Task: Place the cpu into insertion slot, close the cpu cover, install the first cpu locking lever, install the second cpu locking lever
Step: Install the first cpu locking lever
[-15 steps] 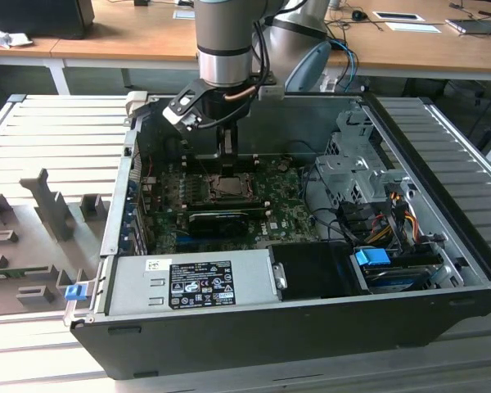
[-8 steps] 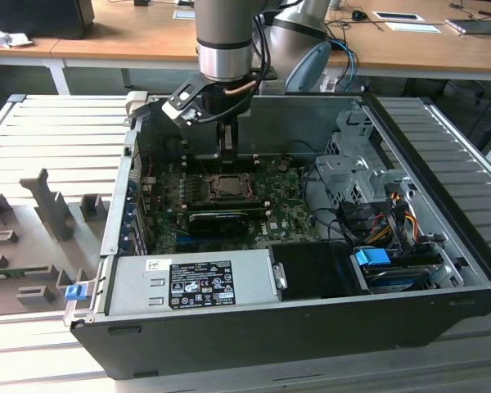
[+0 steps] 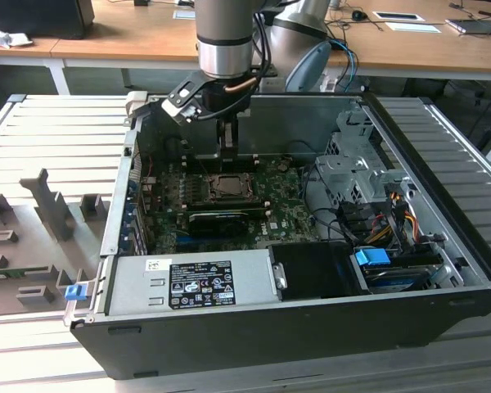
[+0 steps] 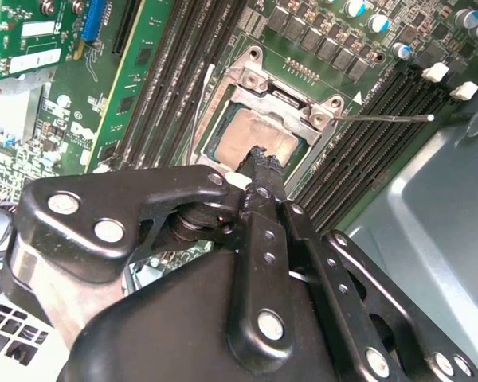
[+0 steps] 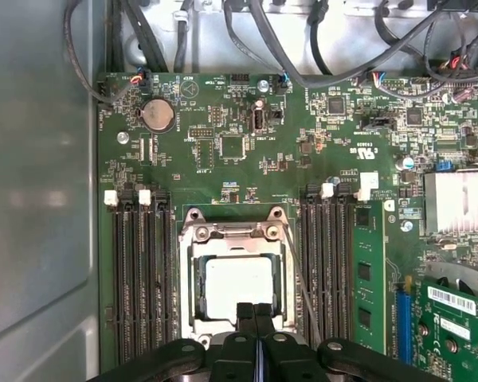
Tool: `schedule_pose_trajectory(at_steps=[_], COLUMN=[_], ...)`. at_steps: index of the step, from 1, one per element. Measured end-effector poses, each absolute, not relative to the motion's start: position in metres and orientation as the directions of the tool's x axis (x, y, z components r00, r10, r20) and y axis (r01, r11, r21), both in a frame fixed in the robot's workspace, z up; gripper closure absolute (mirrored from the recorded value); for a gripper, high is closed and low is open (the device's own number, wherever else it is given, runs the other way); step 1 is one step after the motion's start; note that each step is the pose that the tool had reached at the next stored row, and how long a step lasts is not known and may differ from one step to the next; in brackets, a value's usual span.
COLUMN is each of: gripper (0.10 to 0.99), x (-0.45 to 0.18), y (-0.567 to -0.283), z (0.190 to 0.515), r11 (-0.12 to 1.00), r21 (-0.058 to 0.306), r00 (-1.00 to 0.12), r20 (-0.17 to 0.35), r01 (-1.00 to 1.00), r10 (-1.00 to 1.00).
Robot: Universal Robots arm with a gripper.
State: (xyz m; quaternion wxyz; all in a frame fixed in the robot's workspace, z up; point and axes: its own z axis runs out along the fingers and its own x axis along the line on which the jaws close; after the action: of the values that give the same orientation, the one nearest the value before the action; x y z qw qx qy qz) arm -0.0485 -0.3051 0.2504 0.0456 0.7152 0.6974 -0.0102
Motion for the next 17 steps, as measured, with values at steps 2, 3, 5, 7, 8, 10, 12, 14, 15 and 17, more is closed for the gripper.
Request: schedule_pose_trajectory(at_steps=[2, 3, 5, 7, 8, 10, 12, 14, 15, 17], gripper=[0.98, 0.98, 0.98, 0.98, 0.98, 0.98, 0.98, 0.98, 0.98, 0.98], x=[-0.049, -0.049, -0.049, -0.049, -0.049, -0.049, -0.049, -0.049, -0.049, -0.049], y=[-0.305, -0.305, -0.305, -0.305, -0.305, -0.305, -0.305, -0.305, -0.305, -0.305], z=[0.252, 0.254, 0.256, 0.259, 0.259, 0.264, 0.266, 0.268, 0.269, 0.271], r11=[-0.023, -0.023, -0.023, -0.023, -0.023, -0.023, -0.023, -0.023, -0.023, -0.023], r21=[0.051, 0.051, 0.051, 0.051, 0.051, 0.051, 0.051, 0.051, 0.051, 0.051], r00=[0.027, 0.027, 0.027, 0.027, 0.027, 0.027, 0.027, 0.027, 0.027, 0.027], r20=[-0.078, -0.079, -0.079, -0.08, -0.08, -0.081, -0.081, -0.081, -0.081, -0.082], r01=[0.998, 0.998, 0.998, 0.998, 0.998, 0.998, 0.998, 0.998, 0.998, 0.998], r10=[0.997, 0.997, 0.996, 0.996, 0.996, 0.996, 0.996, 0.996, 0.996, 0.996])
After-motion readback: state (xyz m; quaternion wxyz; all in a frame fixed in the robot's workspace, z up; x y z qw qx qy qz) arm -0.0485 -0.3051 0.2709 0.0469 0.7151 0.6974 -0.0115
